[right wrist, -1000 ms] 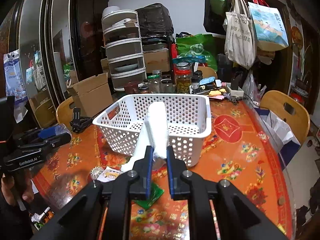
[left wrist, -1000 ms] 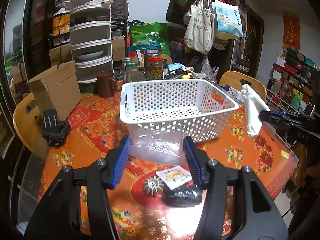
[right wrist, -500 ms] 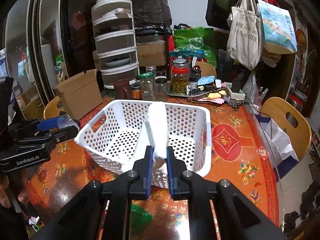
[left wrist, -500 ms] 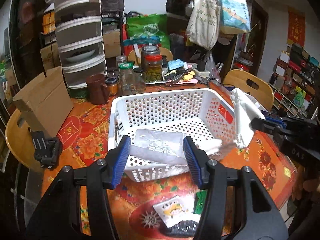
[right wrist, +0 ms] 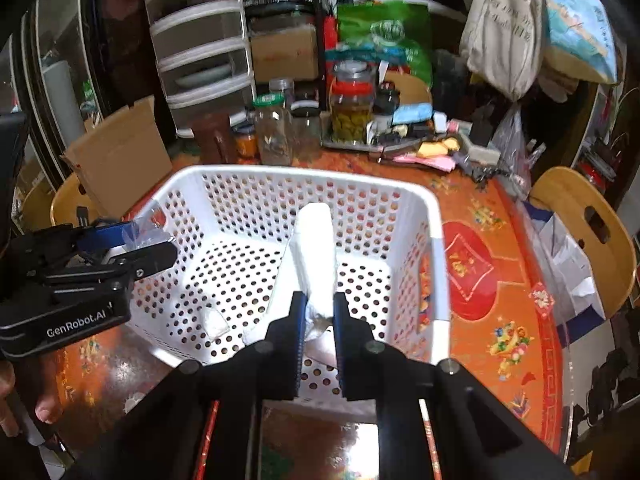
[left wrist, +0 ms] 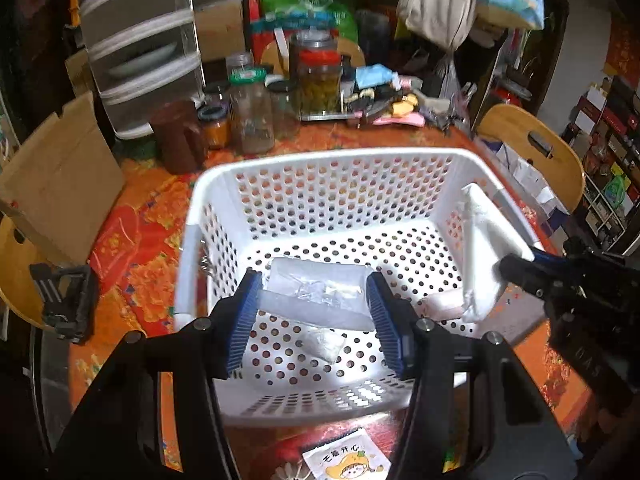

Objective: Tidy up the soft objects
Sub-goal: 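Carry the napkin with the right tool while the left tool carries the bag over the basket, then open the right tool to drop the napkin while the left tool drops the bag into the basket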

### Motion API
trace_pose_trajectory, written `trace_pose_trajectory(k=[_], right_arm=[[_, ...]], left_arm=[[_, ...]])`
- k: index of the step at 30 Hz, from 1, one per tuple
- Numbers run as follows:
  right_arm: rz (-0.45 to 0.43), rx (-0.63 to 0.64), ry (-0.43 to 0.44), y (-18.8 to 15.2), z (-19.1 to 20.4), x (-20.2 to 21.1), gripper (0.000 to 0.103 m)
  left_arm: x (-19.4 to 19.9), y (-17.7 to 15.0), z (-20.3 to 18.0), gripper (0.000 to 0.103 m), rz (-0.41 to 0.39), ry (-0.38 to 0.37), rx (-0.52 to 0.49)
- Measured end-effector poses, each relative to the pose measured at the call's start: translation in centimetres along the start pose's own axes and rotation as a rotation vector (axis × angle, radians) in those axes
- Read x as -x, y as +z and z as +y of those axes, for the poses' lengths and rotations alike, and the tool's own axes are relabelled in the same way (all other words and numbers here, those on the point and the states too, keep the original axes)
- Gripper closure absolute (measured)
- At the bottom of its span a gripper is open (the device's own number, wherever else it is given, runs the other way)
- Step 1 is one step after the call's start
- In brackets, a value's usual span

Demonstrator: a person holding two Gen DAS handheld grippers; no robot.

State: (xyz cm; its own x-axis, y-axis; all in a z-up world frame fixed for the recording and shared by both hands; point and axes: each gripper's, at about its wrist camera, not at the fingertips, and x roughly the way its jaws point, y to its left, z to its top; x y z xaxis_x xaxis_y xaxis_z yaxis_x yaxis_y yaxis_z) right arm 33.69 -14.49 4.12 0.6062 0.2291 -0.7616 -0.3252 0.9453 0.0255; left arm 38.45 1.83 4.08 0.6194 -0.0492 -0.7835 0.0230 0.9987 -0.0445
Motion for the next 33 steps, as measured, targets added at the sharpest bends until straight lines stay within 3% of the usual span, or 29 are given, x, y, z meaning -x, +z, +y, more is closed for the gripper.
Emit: trace_pose_trajectory(k=[14, 21, 24, 26, 29, 33], right_arm=[[0.144, 0.044, -0.037, 0.5, 0.6, -5.5, 0.091], [0.17, 0.063, -0.031, 0.4, 0.8, -6.3, 0.091], [0.167, 0.062, -0.029, 0.4, 0.7, -6.2, 0.085], [0.16, 0.057, -0.027, 0.3, 0.7, -6.0, 0.076], [0.138, 0.042, -0.015, 0.3, 0.2, -5.3, 0.064], [0.099, 0.031, 0.001, 0.3, -0.4, -3.7, 0.056]], left_arm=[[-7.5, 0.3, -1.0, 0.051, 0.175, -0.006, -0.01], [-8.2, 0.0, -0.9, 0.05, 0.203, -0.015, -0.01], [-8.1, -0.1, -0.9, 0.045, 0.201, -0.027, -0.009], [-8.0, -0.1, -1.0, 0.031, 0.195, -0.039, -0.005], [-7.5, 0.0, -0.9, 0.023, 0.174, -0.06, 0.006], [-6.4, 0.2, -0.5, 0.023, 0.149, -0.085, 0.027]])
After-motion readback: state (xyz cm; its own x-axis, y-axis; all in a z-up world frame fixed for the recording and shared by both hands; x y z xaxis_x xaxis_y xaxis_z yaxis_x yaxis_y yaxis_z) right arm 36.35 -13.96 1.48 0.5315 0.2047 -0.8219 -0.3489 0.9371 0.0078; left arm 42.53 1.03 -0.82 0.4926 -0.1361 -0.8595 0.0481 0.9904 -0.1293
